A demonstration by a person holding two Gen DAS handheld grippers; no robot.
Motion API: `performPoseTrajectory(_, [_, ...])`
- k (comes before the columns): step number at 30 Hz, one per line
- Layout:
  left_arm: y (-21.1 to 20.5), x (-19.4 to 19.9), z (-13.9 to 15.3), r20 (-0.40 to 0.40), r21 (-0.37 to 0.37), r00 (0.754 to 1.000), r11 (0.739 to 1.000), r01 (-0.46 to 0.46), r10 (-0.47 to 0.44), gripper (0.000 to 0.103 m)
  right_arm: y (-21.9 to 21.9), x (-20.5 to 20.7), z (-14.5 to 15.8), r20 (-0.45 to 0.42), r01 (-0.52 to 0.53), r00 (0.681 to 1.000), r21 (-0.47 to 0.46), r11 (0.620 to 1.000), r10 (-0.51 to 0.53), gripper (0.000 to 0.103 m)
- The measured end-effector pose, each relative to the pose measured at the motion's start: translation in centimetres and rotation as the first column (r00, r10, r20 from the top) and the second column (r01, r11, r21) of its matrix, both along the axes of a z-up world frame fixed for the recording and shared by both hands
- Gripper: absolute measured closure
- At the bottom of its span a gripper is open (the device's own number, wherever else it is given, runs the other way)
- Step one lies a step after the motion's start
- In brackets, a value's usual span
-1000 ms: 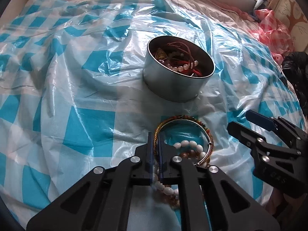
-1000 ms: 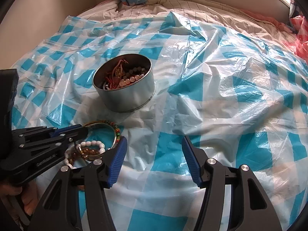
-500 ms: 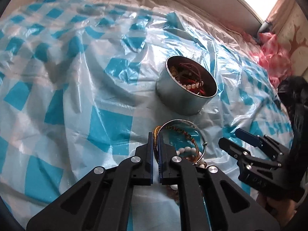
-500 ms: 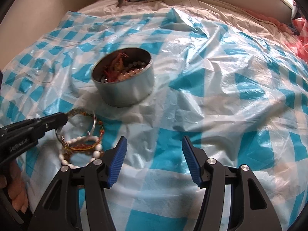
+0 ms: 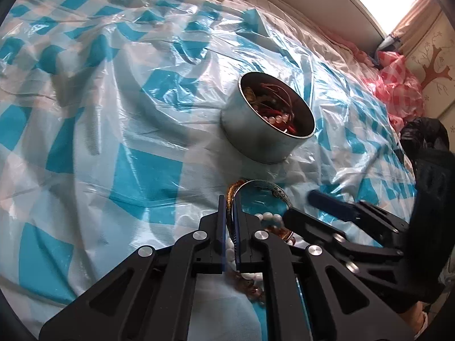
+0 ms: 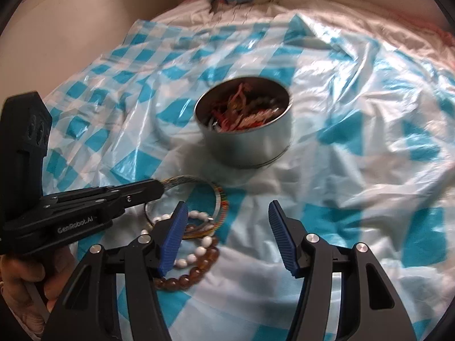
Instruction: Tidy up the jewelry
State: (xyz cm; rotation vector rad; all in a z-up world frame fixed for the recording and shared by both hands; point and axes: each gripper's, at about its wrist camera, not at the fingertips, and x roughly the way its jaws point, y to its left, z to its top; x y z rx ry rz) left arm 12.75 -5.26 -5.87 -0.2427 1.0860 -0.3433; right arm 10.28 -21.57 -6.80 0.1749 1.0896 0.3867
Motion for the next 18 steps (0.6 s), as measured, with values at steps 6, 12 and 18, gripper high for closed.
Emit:
performPoseTrajectory(6, [-0.3,0.1,-0.4,-0.022,-0.006,1.000,1.000,0.013,-0.013,0.098,0.3,0.2,-0.8,-0.033,-0.008,0.999,0.002,1.000,0.008,0.093])
performPoseTrajectory(12, [0.4,0.4,-0.6,-0.036,-0.012,0.999,1.000,-0.021,0.020,0.098,-1.2,0.0,-0.2,-0.005,0.061,0.998,-0.038,0.997,-0.061,0.099])
performPoseTrajectory(18, [0.4,0.5,-0.6,-0.036,-0.008,0.999,1.000,-0.020,0.019,0.097,-3.1,0.0,0.1,-0.015,0.123,0.992,0.053,0.991,-0.122,0.063])
